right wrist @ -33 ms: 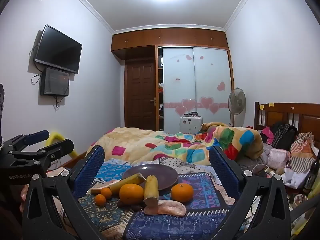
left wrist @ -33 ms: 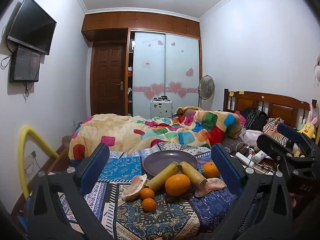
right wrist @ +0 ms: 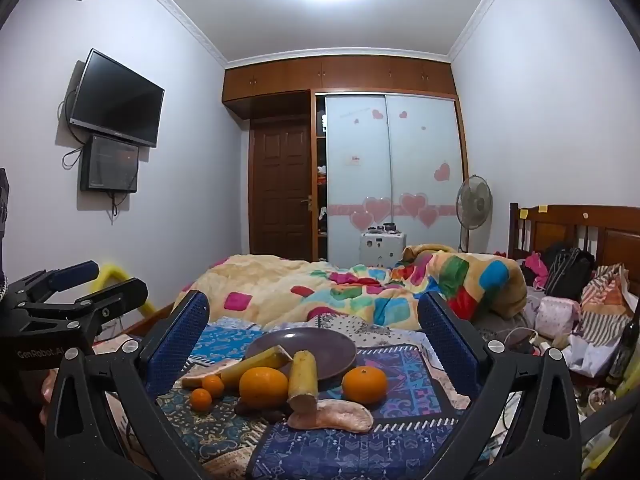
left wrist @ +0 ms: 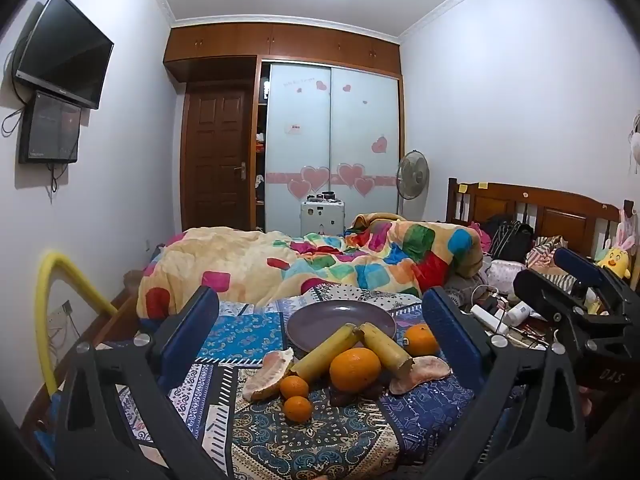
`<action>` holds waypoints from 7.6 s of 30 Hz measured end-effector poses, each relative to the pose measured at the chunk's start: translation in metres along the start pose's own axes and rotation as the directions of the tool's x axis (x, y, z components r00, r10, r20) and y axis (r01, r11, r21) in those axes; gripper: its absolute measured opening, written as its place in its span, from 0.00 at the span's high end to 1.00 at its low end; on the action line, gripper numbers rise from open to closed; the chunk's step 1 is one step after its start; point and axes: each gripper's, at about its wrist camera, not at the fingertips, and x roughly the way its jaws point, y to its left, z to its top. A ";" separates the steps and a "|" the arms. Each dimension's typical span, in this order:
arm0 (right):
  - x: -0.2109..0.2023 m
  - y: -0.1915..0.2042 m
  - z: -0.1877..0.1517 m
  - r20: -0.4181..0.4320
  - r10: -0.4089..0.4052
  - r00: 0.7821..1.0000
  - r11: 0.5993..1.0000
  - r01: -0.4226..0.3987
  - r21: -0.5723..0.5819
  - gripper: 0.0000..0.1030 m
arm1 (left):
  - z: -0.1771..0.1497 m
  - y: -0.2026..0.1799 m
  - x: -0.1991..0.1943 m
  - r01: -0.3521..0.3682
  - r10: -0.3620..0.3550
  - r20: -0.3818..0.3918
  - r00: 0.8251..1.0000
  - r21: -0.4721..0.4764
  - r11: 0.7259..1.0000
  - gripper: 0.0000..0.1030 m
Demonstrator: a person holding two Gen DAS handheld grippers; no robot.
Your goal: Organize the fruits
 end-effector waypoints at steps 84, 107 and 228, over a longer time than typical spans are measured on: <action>0.005 0.009 -0.004 -0.010 0.007 1.000 1.000 -0.006 0.019 0.00 | -0.004 0.001 0.003 0.020 -0.020 0.008 1.000 -0.026 0.999 0.00; 0.068 -0.030 -0.044 -0.220 -0.066 0.973 0.996 0.050 -0.080 0.00 | -0.037 0.033 0.102 0.009 0.000 -0.261 0.965 0.031 0.999 0.10; 0.233 -0.057 -0.040 -0.484 0.144 0.863 0.988 -0.156 0.015 0.40 | -0.011 0.017 0.283 0.236 -0.204 -0.597 0.776 -0.025 0.972 0.67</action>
